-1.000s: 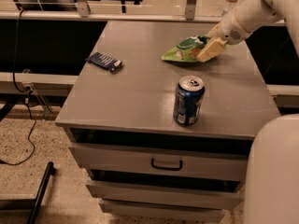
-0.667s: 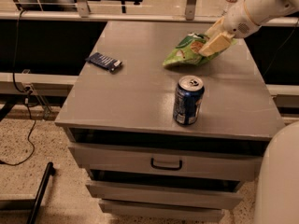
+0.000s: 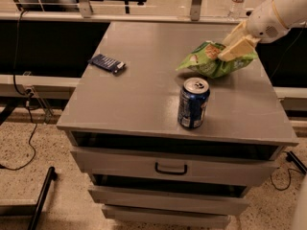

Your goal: Move green rice chip bag near pepsi can

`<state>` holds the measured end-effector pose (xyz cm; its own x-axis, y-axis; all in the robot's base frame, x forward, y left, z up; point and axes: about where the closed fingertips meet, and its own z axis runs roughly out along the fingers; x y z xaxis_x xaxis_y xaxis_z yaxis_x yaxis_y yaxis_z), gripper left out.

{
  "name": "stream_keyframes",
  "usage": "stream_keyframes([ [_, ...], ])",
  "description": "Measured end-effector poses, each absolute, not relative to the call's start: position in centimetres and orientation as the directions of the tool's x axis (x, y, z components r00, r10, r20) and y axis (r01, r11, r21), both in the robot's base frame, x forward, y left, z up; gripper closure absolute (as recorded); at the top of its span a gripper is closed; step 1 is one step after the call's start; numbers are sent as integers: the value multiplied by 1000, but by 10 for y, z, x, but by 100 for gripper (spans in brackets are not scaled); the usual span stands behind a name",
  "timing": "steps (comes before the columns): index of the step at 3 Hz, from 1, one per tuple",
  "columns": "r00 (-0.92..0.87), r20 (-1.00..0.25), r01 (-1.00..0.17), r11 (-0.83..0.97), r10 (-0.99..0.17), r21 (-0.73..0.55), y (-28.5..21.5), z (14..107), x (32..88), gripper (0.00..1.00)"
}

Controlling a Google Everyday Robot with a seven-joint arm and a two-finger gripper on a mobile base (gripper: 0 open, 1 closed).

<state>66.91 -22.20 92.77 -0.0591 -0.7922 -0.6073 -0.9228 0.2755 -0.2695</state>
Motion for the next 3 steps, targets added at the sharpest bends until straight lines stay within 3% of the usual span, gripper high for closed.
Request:
stream_keyframes([
  [3, -57, -617, -941, 249, -785, -231, -236, 922, 603, 100],
])
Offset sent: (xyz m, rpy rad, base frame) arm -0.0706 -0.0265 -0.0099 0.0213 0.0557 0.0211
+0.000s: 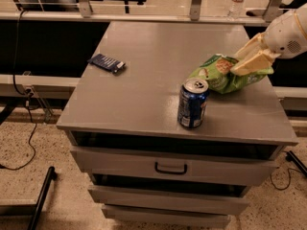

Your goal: Move green rice chip bag near pepsi can

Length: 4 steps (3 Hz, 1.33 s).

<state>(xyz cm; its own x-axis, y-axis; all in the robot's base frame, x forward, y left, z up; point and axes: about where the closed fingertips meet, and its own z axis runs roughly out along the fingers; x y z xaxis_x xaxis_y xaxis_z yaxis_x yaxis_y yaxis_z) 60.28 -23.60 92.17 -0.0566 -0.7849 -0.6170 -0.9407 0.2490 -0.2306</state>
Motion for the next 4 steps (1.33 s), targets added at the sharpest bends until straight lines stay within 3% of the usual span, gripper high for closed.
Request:
stream_keyframes([
  [2, -39, -608, -948, 221, -793, -228, -223, 918, 569, 100],
  [4, -28, -594, -953, 200, -804, -226, -215, 913, 562, 53],
])
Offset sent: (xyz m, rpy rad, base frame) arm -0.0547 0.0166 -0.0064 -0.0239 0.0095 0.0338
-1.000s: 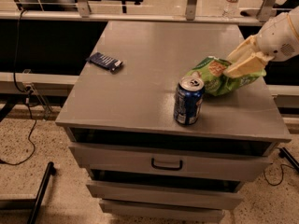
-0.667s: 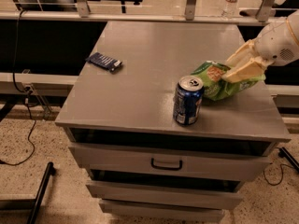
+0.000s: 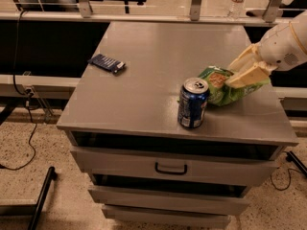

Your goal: Move green rice chip bag near pepsi can

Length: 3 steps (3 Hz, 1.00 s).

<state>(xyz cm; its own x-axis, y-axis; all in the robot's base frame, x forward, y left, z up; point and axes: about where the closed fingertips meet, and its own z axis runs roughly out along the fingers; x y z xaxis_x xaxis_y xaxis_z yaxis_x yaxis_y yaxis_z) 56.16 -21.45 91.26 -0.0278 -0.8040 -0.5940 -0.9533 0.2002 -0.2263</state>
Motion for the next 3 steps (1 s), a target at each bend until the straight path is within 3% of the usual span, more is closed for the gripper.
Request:
stream_keyframes([
  [2, -25, -595, -955, 195, -803, -223, -211, 910, 563, 5],
  [3, -24, -595, -956, 193, -803, -222, -209, 909, 563, 0],
])
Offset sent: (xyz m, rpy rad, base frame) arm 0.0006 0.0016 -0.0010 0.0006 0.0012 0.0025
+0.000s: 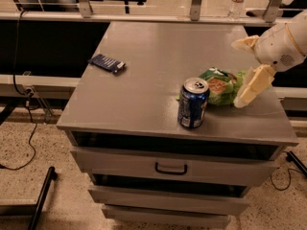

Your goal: Move green rice chip bag near pepsi can

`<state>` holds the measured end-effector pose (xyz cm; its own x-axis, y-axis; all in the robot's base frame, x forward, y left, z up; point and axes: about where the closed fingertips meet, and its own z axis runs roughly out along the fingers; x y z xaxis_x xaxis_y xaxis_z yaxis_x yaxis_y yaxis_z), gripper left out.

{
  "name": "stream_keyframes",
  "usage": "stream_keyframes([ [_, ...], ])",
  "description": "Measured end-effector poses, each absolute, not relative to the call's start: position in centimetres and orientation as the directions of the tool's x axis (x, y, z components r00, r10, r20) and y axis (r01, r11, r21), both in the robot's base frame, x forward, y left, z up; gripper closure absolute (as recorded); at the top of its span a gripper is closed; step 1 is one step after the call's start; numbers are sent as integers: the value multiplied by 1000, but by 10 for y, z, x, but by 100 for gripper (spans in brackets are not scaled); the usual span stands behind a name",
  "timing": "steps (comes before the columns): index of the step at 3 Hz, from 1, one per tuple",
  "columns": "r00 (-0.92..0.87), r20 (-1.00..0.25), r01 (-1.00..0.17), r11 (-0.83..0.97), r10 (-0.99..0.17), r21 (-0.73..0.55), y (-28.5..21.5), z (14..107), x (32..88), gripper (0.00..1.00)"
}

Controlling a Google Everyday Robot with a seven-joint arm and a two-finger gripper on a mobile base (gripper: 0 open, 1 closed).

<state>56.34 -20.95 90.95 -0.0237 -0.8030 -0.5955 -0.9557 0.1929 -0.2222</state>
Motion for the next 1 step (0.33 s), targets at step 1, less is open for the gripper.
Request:
stream_keyframes([
  [1, -24, -595, -956, 193, -803, -222, -209, 909, 563, 0],
])
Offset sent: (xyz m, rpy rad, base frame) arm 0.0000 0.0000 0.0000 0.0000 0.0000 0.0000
